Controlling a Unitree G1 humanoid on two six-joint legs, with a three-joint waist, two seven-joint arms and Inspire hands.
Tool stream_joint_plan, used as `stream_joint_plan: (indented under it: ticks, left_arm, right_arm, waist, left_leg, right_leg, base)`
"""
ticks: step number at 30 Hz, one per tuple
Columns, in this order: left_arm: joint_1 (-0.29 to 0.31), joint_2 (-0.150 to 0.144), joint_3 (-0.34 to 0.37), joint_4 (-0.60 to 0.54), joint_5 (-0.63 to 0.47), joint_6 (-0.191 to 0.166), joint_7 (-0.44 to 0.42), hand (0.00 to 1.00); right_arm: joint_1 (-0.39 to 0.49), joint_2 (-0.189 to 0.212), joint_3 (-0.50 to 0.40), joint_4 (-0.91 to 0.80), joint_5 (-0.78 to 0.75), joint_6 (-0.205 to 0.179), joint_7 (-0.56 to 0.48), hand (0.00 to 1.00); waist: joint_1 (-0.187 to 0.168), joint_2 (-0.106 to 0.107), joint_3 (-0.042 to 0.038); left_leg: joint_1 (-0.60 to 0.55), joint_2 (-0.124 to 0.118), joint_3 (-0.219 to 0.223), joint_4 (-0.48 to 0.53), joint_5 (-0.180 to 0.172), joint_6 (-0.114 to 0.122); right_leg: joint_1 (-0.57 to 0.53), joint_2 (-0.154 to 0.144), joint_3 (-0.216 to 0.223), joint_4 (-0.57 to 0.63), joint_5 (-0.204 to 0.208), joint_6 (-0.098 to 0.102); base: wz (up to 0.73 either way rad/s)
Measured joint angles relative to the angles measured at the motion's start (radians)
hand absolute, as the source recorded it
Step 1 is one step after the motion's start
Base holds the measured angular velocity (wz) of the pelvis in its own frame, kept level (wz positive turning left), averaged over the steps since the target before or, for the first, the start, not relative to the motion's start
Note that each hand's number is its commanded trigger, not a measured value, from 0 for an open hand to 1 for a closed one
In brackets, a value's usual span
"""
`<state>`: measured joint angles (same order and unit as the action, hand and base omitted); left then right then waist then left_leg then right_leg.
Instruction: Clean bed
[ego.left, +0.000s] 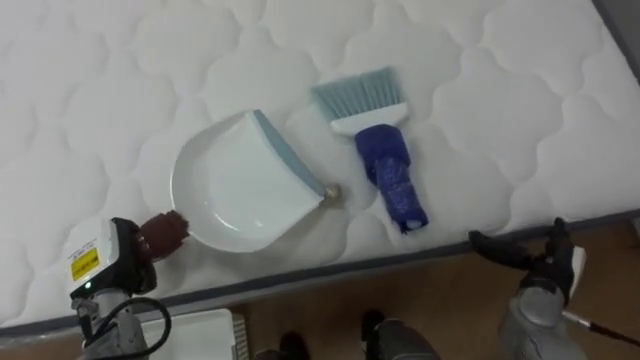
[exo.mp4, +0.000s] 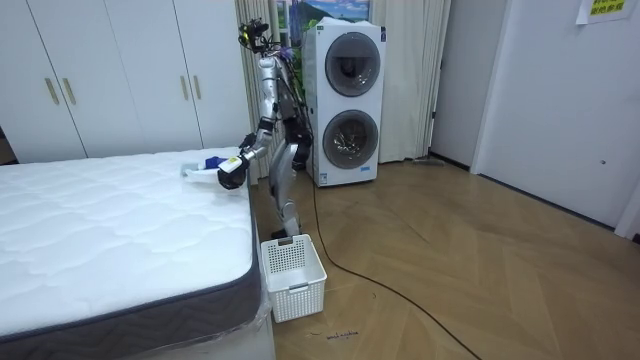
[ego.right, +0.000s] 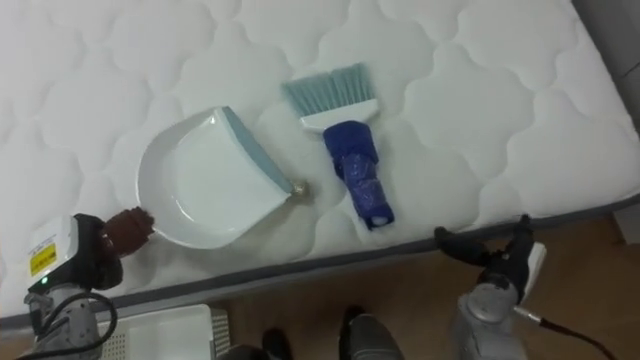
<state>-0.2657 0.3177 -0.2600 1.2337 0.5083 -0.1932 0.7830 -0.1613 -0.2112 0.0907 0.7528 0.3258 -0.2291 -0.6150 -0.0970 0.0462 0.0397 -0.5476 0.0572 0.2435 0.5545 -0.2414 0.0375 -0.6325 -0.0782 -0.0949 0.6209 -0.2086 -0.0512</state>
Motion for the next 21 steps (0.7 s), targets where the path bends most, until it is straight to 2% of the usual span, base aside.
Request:
stream_joint_plan:
  ticks: [3, 5, 8, 12, 21]
  left_arm:
    - [0.033, 0.010, 0.000, -0.016, 0.005, -0.004, 0.000, 1.00]
    - [0.040, 0.009, 0.000, -0.016, 0.004, -0.003, 0.000, 1.00]
    - [0.044, 0.010, 0.000, -0.017, 0.004, 0.000, 0.000, 1.00]
    - [0.043, 0.010, 0.000, -0.024, 0.004, 0.015, 0.000, 1.00]
    - [0.047, 0.010, 0.001, -0.047, 0.003, 0.034, 0.000, 1.00]
  right_arm:
    - [0.001, 0.001, -0.003, -0.063, -0.093, -0.033, -0.055, 0.00]
    - [0.001, 0.001, -0.003, -0.085, -0.145, -0.042, -0.088, 0.00]
    - [0.000, 0.001, -0.002, -0.118, -0.205, -0.048, -0.118, 0.00]
    - [-0.017, 0.001, 0.006, -0.148, -0.260, -0.055, -0.126, 0.00]
    - [-0.022, 0.002, 0.027, -0.189, -0.266, -0.056, -0.126, 0.00]
  waist:
    - [0.014, 0.001, -0.0020]
    - [0.026, 0.001, -0.0022]
    - [0.048, 0.003, -0.0035]
    - [0.053, 0.004, -0.0040]
    - [0.073, 0.008, -0.0060]
  left_leg:
    - [0.001, 0.002, -0.001, 0.000, 0.000, 0.000]
    - [0.001, 0.002, -0.003, 0.002, 0.000, 0.000]
    - [0.000, 0.005, -0.006, 0.015, 0.001, 0.001]
    - [0.001, 0.005, -0.016, 0.011, 0.001, 0.002]
    - [0.012, -0.001, -0.015, -0.025, 0.008, 0.008]
  right_leg:
    - [0.003, 0.002, -0.001, -0.005, 0.003, -0.001]
    - [0.004, 0.002, -0.001, -0.005, 0.003, -0.001]
    - [0.012, 0.004, -0.010, -0.013, 0.003, -0.001]
    - [0.020, -0.003, -0.020, -0.018, 0.001, 0.002]
    - [0.032, -0.008, -0.029, -0.040, 0.004, 0.008]
  base:
    - [0.00]
    - [0.00]
    - [0.02]
    - [0.08]
    - [0.02]
